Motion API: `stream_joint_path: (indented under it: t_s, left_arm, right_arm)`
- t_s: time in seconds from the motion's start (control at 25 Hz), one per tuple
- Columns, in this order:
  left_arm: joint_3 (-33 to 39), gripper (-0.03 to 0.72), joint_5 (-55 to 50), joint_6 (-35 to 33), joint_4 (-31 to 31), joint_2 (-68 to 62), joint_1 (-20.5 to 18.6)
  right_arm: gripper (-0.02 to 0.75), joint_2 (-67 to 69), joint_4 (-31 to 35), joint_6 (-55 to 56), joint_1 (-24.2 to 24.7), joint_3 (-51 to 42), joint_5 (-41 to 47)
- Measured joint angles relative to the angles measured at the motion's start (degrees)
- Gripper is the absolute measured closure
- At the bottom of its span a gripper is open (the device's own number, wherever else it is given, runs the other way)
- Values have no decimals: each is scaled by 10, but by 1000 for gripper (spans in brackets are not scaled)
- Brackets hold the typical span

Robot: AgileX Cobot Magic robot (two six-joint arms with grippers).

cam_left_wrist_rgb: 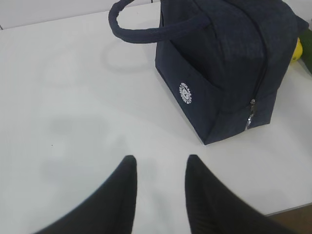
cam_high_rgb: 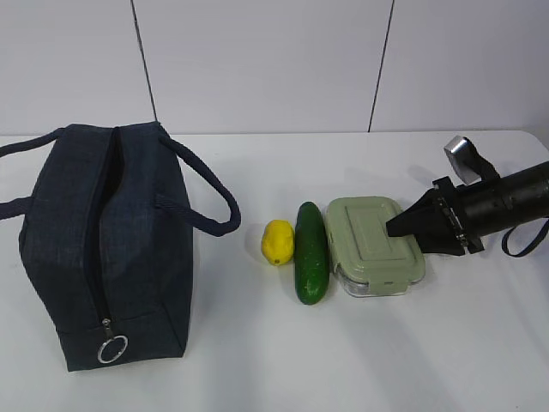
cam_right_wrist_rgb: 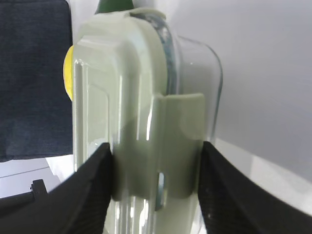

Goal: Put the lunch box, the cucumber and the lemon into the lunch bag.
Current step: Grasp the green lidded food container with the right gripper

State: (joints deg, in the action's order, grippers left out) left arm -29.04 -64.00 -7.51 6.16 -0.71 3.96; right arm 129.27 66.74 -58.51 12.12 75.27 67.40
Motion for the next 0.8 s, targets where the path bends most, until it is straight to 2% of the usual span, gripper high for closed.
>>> stream_joint_path:
  t_s: [0.8]
  left_arm:
    - [0,445,0,0,0,0,0]
  right_arm:
    - [363,0,-1,7,0,0,0]
